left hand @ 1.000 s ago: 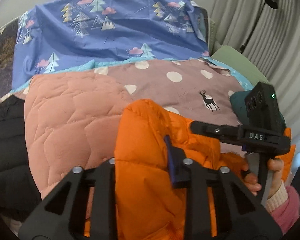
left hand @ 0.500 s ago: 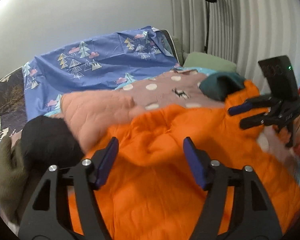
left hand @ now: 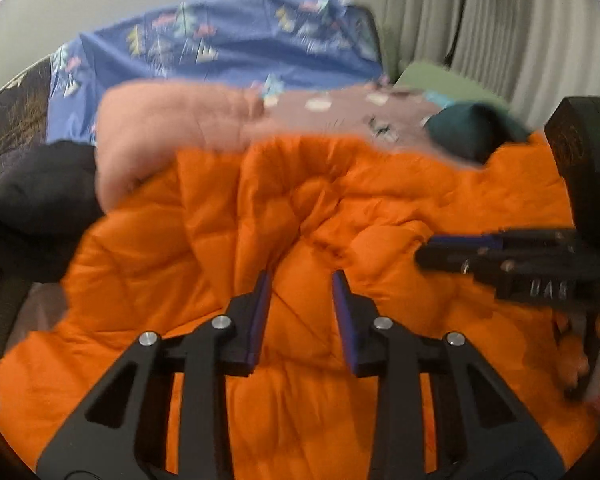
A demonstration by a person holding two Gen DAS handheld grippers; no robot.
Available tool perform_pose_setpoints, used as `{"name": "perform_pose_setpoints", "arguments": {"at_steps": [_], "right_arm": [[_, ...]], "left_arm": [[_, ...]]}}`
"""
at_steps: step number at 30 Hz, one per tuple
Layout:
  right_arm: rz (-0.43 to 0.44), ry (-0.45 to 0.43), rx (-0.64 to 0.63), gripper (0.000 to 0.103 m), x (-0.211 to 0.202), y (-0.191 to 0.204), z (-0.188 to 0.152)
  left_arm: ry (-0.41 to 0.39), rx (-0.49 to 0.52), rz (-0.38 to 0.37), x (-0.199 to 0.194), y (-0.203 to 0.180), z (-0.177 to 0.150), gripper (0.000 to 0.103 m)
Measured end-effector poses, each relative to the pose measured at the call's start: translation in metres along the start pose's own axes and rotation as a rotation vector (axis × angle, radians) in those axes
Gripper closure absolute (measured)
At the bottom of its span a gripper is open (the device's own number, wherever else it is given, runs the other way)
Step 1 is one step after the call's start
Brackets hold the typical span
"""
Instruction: Fold large clothes
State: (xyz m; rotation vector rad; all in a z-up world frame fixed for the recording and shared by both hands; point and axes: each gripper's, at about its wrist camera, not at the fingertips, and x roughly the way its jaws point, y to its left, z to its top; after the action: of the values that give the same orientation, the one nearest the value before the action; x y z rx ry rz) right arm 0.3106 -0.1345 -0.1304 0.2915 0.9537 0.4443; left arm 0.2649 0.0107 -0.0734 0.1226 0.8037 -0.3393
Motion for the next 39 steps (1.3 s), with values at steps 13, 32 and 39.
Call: {"name": "perform_pose_setpoints", "arguments": {"at_steps": [13, 32, 39], "right_arm": [[0.102, -0.007, -0.146, 0.067, -0.001, 0.021, -0.017], [-0.03, -0.069, -0.41, 0.047, 0.028, 0.068, -0.056], [-0.029, -0.063, -0.447, 0.044, 0.033, 0.076, -0.064]], "left_arm": [[-0.047, -0.083, 0.211, -0.06, 0.057, -0.043, 0.037], [-0.058, -0.932, 0.193, -0.195, 0.229, -0.283, 0.018], [-0.121, -1.151, 0.236, -0.188, 0.266, -0.292, 0.017]]}}
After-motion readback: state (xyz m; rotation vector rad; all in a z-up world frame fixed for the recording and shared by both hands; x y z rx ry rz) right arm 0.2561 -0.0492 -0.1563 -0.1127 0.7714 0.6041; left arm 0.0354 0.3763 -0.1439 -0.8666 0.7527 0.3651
